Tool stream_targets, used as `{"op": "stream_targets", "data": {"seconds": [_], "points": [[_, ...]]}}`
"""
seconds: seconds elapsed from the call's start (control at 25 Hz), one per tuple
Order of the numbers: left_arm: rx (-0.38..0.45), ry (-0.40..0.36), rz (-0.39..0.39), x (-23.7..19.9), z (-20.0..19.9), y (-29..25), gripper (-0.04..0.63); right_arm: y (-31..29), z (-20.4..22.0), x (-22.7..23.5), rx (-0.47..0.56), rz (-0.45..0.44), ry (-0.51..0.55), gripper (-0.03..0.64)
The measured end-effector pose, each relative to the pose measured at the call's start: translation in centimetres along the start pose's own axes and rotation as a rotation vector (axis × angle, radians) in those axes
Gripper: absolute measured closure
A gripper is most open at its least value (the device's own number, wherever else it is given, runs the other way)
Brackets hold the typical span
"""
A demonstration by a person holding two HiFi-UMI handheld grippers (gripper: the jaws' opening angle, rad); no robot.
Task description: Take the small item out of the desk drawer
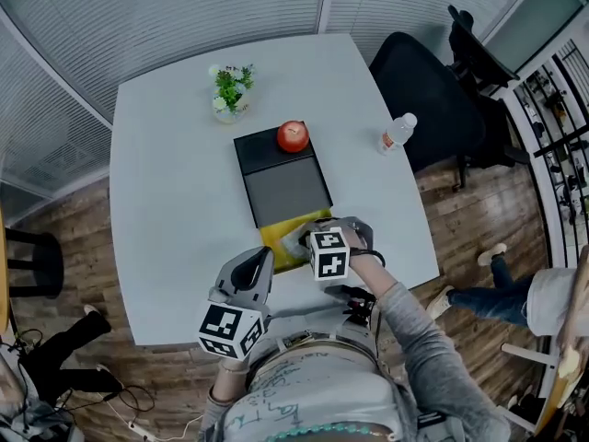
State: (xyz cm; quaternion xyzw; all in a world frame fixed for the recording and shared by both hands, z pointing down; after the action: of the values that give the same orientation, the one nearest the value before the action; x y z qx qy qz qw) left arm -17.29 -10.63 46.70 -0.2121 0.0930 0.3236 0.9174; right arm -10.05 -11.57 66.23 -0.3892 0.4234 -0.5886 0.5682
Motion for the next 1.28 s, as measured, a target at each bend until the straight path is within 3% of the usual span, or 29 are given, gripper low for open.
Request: {"op": "stream_targets", "data": {"seconds": [1.28], "points": [[-0.009, -0.003, 0.029, 3.4, 1.7, 1.9, 0.598, 11.9, -3.3, -1.2, 0.054, 0.033, 0.019, 0.614]]}}
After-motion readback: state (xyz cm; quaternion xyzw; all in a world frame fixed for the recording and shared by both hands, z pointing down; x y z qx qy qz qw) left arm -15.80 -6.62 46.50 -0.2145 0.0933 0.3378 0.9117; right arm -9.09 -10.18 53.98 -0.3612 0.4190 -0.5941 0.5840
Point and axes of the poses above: the fingertips, and each gripper's own axes: y backward along the fingers, x to its right, z out of its underside, the point moved 2 cm from there along y, backward along the fingers, and after that the axes turned 4 degrees about -z, right-handed, at the moved point
